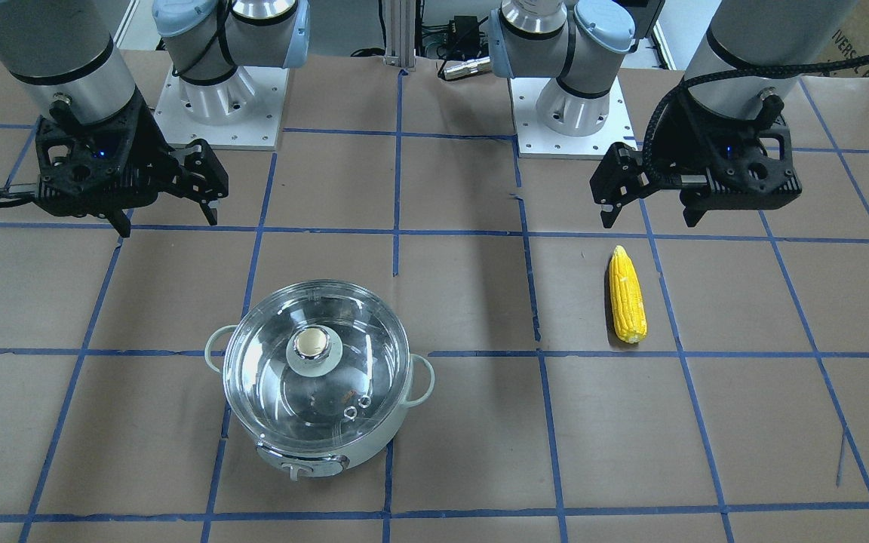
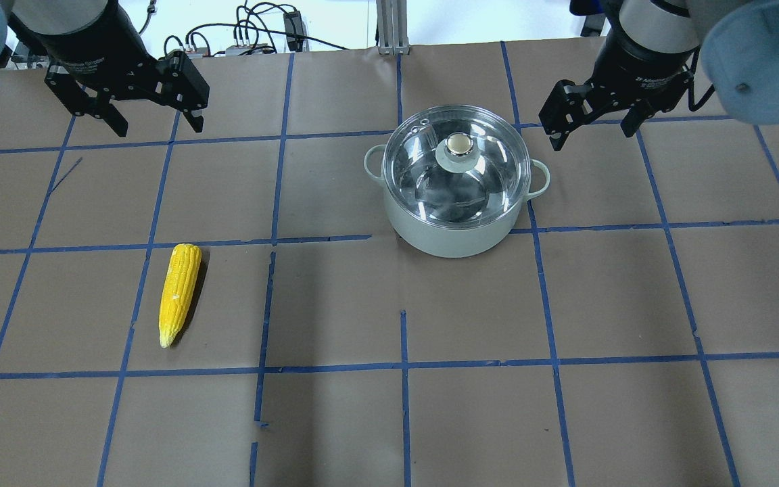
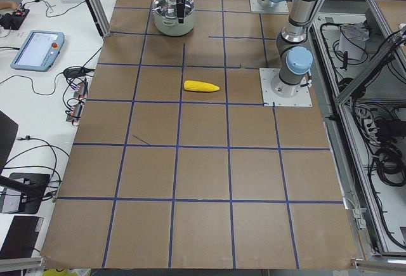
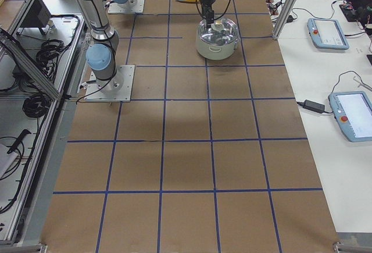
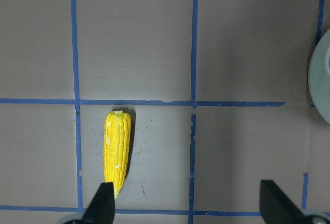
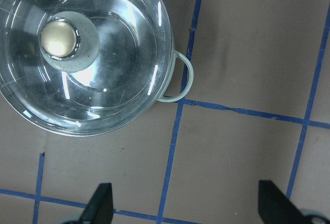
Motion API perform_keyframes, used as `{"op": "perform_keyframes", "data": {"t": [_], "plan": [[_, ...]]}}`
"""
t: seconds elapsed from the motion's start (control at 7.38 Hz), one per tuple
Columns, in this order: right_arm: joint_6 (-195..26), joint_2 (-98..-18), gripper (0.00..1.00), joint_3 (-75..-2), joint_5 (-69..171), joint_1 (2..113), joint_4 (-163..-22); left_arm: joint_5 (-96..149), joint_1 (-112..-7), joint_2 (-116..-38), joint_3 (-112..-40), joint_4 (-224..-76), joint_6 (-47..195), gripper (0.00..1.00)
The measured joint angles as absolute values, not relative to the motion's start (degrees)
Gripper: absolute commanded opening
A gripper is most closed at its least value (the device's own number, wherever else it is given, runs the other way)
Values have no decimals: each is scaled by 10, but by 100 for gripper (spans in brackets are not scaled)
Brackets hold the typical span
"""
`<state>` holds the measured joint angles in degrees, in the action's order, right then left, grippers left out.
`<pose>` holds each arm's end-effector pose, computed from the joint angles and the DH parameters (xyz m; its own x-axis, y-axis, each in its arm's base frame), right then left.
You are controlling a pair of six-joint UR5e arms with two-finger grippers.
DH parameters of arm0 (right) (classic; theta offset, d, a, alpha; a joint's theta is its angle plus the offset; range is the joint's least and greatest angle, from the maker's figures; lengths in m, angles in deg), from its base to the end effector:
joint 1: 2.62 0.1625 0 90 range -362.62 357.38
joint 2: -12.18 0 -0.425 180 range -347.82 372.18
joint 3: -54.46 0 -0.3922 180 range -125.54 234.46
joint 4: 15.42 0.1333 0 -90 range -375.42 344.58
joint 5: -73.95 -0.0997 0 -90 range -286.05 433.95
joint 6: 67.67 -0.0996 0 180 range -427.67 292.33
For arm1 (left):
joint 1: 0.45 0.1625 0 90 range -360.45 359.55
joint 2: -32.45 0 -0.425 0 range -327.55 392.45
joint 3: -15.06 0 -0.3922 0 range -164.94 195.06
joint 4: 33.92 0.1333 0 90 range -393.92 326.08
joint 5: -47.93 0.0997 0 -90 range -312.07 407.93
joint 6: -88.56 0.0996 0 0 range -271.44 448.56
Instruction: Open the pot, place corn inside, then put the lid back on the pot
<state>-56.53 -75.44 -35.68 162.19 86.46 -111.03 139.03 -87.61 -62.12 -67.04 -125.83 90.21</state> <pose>0.1281 -0.5165 0.4759 -0.9837 -0.1788 -0.0197 -0.1774 0.9824 -0.0588 -0.1051 -0.5334 0.5119 -0.9996 -0.0212 -0.0199 -0.0208 0.9995 -0.0242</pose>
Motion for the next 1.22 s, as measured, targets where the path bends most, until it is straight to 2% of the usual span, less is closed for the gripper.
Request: {"op": "perform_keyframes", "data": {"t": [0.41, 0.95, 1.22], "plan": [[-574, -747, 100, -355, 1590, 873, -1141, 1389, -878, -613, -677, -1261, 901, 100], [-620, -617, 98, -283, 1581, 940, -1222, 1387, -880, -608, -684, -1267, 900, 100], [-637, -579, 97, -267, 1592, 961, -1241, 1387, -881, -608, -684, -1268, 901, 100]]}}
